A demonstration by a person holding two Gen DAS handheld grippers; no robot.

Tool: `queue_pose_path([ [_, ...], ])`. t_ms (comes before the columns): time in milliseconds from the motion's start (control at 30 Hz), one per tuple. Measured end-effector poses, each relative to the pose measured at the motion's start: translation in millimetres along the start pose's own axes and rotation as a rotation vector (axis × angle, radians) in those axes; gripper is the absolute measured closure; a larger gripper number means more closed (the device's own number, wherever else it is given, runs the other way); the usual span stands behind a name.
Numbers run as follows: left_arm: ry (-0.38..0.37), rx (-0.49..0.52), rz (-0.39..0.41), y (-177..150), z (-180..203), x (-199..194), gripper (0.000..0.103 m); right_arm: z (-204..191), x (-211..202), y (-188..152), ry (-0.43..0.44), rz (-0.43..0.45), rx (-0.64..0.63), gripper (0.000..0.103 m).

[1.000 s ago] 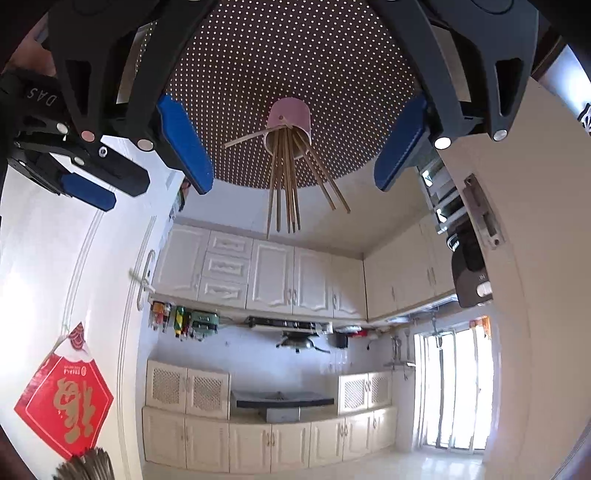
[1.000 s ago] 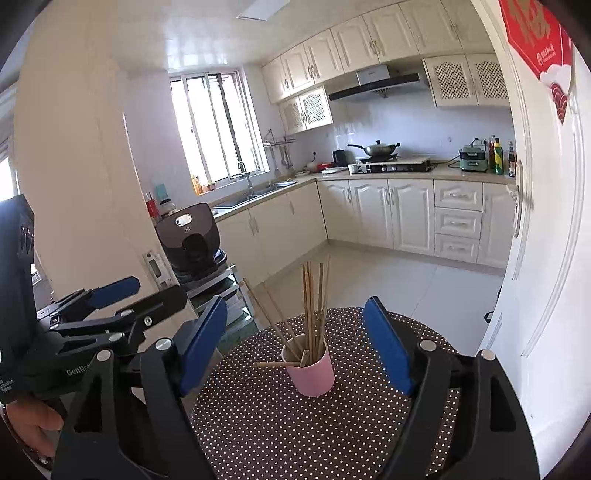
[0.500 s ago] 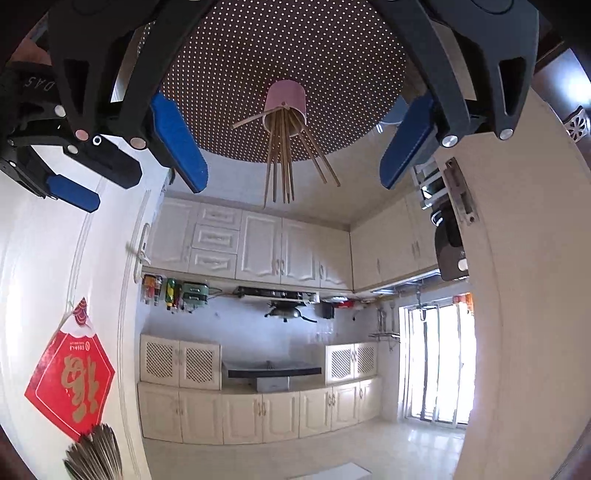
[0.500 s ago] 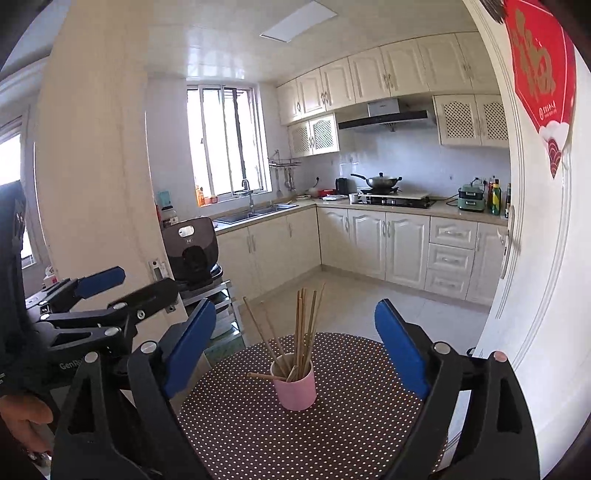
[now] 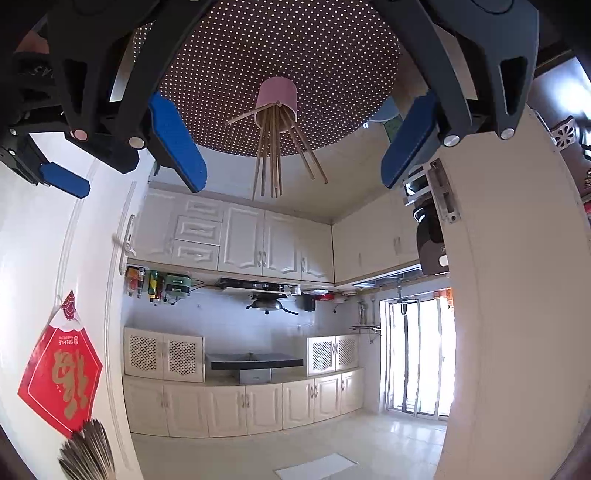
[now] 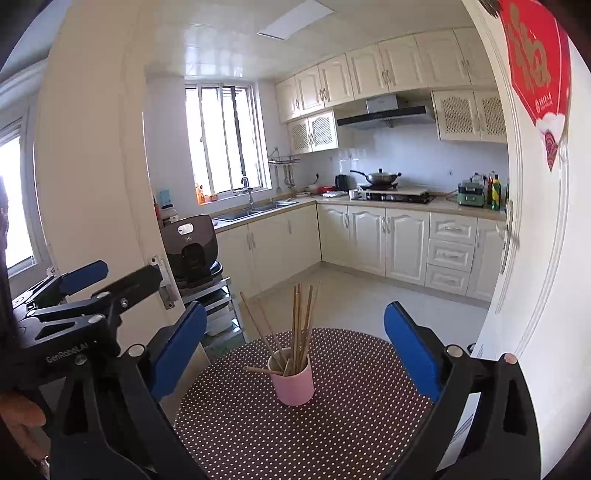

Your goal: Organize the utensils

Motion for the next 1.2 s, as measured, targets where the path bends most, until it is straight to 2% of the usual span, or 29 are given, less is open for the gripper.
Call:
queue_pose_path([
  [633,0.023,-0.010,0.036,1.8,-5.7,-8.2,0.008,-10.9,-12.8,2.2,-0.035,0.042,-0.077,0.009],
  [1200,0.022,-0.002,0.042,1.9,-2.8,-5.9,0.008,-5.6,-12.8,4.2,-0.055,0.057,-0.086,0.009],
])
Point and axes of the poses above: each gripper's, at about its wrist camera, not at the fingertips, and x roughly the way its jaws point, z to its right, y to its top, the point moved 6 cm from there along x, roughly the way its jaws point, and after that the axes turned 9 degrees about -y, right-handed, at the moved point
